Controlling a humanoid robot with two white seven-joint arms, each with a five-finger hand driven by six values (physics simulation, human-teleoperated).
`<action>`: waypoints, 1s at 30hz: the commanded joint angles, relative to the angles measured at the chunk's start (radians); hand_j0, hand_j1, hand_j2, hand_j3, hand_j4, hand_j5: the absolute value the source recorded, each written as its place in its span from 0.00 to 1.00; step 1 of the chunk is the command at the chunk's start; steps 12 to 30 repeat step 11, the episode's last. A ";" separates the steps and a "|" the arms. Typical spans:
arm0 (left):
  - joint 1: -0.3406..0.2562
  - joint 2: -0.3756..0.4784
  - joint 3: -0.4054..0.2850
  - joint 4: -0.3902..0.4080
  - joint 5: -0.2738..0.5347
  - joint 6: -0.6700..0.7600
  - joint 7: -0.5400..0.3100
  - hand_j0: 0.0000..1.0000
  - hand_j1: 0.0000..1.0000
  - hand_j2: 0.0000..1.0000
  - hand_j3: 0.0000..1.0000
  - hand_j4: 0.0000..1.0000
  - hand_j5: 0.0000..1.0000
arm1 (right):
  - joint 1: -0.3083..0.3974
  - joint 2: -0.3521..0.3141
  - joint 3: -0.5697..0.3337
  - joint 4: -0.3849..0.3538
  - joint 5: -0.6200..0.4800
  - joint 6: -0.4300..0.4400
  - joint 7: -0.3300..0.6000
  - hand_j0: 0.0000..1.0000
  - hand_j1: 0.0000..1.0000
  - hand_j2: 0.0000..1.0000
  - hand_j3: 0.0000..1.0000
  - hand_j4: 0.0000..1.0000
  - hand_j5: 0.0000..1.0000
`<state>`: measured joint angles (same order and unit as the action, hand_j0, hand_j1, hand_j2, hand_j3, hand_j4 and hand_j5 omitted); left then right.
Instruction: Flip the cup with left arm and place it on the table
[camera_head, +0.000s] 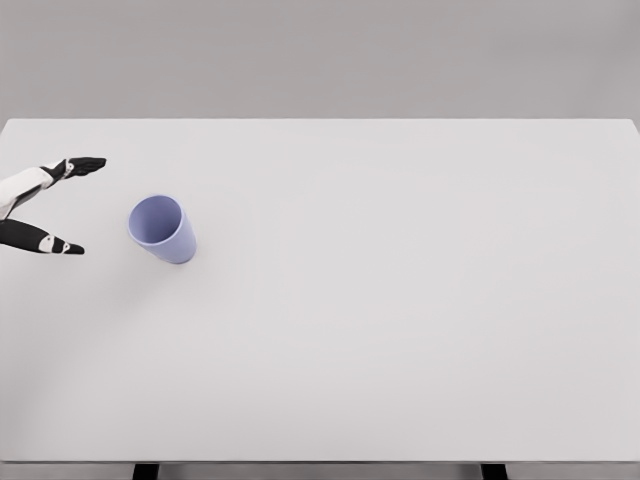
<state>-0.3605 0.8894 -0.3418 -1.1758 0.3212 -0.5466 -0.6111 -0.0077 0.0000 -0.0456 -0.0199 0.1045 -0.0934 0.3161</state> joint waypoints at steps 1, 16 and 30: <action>0.000 0.000 0.000 0.001 0.004 0.002 0.000 1.00 1.00 1.00 1.00 1.00 1.00 | 0.000 0.000 0.000 0.000 0.000 0.000 0.000 1.00 1.00 1.00 1.00 1.00 1.00; 0.000 -0.001 -0.002 0.004 -0.010 0.002 0.000 1.00 1.00 1.00 1.00 1.00 1.00 | 0.000 0.000 0.001 0.000 0.000 0.000 0.001 1.00 1.00 1.00 1.00 1.00 1.00; 0.000 -0.001 -0.002 0.004 -0.010 0.002 0.000 1.00 1.00 1.00 1.00 1.00 1.00 | 0.000 0.000 0.001 0.000 0.000 0.000 0.001 1.00 1.00 1.00 1.00 1.00 1.00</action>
